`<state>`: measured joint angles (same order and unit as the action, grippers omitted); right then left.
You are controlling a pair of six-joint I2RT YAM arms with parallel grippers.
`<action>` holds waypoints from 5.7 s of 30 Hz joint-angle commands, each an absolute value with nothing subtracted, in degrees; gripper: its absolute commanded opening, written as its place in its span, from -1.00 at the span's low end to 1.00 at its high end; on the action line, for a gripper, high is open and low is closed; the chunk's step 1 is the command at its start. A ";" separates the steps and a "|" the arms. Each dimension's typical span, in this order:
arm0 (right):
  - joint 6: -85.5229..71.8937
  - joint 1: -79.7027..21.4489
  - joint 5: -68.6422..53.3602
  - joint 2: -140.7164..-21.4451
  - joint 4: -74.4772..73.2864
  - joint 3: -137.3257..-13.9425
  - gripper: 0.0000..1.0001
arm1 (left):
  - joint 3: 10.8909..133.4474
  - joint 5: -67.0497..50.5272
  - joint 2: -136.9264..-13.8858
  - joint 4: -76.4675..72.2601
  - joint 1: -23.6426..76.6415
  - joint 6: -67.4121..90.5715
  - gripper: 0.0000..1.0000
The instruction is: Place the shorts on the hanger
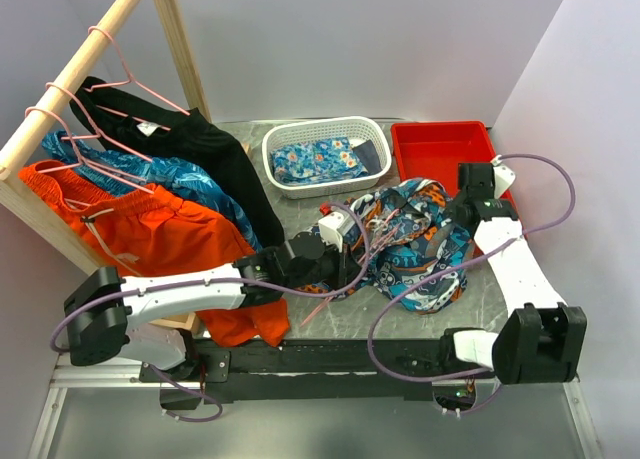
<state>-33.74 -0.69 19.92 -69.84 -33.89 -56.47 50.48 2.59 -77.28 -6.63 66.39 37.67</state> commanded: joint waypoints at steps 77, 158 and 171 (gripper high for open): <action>-46.57 -16.10 5.03 -41.82 -41.04 -54.58 0.68 | 53.26 -3.96 -97.91 -63.19 61.26 34.81 -0.98; -42.11 13.36 -13.27 -71.46 -33.31 -63.37 -1.00 | 65.30 14.33 -91.41 -14.60 65.66 35.51 0.77; -39.64 11.69 -13.46 -67.68 -34.01 -64.24 -1.00 | 69.94 8.45 -93.24 -1.25 60.75 38.99 0.58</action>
<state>-41.67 12.93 -13.58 -70.57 -35.66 -62.57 65.69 10.17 -90.98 -8.10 64.31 34.83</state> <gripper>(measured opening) 0.113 0.839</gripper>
